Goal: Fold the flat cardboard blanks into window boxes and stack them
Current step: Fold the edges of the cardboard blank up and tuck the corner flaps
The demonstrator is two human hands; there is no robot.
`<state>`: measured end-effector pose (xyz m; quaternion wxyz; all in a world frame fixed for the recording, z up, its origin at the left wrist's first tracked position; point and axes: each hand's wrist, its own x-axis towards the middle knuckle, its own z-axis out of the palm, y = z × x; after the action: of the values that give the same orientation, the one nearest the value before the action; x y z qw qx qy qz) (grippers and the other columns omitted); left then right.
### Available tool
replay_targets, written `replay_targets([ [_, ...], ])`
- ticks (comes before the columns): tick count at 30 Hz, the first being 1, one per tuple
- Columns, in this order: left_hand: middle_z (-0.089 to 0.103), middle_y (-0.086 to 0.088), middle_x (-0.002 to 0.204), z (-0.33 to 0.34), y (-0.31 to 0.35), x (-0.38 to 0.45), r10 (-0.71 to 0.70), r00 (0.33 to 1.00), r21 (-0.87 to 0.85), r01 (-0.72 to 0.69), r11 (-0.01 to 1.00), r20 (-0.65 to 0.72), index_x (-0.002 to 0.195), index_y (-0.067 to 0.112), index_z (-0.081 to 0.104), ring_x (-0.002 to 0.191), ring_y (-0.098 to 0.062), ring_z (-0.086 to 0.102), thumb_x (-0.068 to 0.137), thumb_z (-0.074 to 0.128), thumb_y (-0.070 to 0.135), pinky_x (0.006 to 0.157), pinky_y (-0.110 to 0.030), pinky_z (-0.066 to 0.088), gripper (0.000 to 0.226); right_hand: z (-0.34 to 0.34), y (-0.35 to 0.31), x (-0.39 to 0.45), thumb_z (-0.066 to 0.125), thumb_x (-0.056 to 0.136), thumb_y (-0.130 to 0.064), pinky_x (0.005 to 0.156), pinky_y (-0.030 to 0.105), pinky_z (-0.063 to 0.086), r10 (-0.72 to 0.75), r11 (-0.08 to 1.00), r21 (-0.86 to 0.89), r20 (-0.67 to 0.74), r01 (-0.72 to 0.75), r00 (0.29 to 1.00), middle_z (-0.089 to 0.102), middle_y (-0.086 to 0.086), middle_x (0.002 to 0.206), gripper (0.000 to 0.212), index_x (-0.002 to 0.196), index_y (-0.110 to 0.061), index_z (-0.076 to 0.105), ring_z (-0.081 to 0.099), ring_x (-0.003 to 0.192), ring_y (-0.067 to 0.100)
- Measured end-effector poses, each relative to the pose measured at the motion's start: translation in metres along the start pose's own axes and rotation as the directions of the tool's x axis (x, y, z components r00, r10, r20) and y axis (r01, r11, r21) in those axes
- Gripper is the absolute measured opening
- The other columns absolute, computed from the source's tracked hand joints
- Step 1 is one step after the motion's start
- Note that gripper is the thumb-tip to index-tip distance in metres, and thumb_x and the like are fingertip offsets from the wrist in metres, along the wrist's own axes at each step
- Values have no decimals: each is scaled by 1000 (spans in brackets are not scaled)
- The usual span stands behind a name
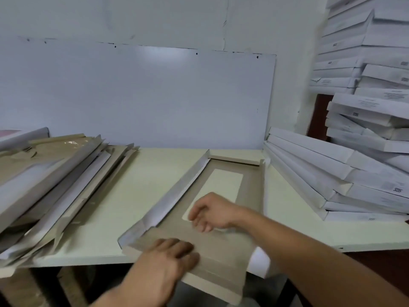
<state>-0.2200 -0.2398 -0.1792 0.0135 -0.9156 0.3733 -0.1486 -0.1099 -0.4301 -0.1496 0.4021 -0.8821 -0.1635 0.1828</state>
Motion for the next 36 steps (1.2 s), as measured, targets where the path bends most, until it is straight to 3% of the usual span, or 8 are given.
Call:
replay_targets([
  [5, 58, 13, 135, -6, -72, -22, -107, 993, -175, 115, 978, 51, 111, 50, 69, 126, -22, 50, 84, 50, 32, 100, -55, 36, 37, -82, 53, -27, 49, 76, 13, 104, 28, 42, 41, 706, -706, -23, -46, 999, 59, 2, 129, 60, 125, -17, 63, 54, 122, 18],
  [11, 4, 18, 162, -18, -144, -39, -163, 977, -240, 192, 952, 138, 113, 69, 56, 150, -14, -9, 90, 64, 12, 118, -47, -1, 62, -102, 81, -38, 52, 93, -27, 102, 36, 33, 55, 578, -811, -72, -90, 996, 54, -6, 111, 20, 112, -31, 57, 49, 109, 17],
  [14, -19, 7, 160, -26, -160, -36, -371, 915, 55, 367, 929, 158, 140, 58, 30, 150, -22, -17, 93, 46, 13, 121, -50, -4, 67, -87, 75, -36, 41, 97, -52, 84, 37, 35, 24, 579, -815, -25, -35, 999, 54, -6, 98, 25, 95, -29, 49, 51, 93, 20],
  [20, 36, -9, 155, -48, -124, -22, -418, 857, -120, 401, 908, -302, 145, 12, 46, 142, -26, 34, 73, 53, -13, 117, -31, 23, 76, -23, 46, -35, 33, 98, -61, 72, 35, 35, -34, 749, -662, -17, 14, 999, 57, -8, 99, 36, 107, -30, 49, 46, 87, 18],
  [23, 21, 2, 161, -27, -69, -12, -224, 969, -297, 183, 937, -109, 153, 19, 30, 149, -13, 18, 96, 50, 25, 117, -14, 6, 61, 12, 32, -29, 35, 97, -60, 76, 37, 41, -125, 753, -657, -157, -9, 980, 57, -1, 114, 40, 120, -29, 44, 54, 93, 24],
  [26, -18, 12, 159, 5, -48, 3, -176, 967, -116, 199, 973, 182, 157, 29, -3, 148, -8, -19, 96, 21, 65, 119, -26, -13, 75, 36, 30, -24, 30, 98, -59, 97, 43, 38, -218, 658, -752, -132, 45, 967, 42, 1, 138, 54, 143, -30, 32, 45, 121, 29],
  [30, -24, 11, 159, 26, -59, 20, -209, 882, -98, 274, 957, 423, 155, 28, -13, 146, -11, -26, 85, 9, 79, 121, -39, -13, 89, 37, 48, -23, 5, 91, -75, 120, 50, -10, -84, 672, -740, -41, 26, 996, -15, -11, 164, 80, 155, -31, -13, -16, 150, 14],
  [36, -15, 17, 159, 29, -126, -3, -349, 830, -112, 434, 894, 435, 156, 31, -6, 147, -4, -16, 84, 7, 77, 122, -36, -6, 87, -13, 96, -57, -12, 71, -90, 120, 45, -14, 71, 709, -695, -96, -118, 993, -25, -17, 160, 102, 154, -31, -19, -27, 144, 0],
])
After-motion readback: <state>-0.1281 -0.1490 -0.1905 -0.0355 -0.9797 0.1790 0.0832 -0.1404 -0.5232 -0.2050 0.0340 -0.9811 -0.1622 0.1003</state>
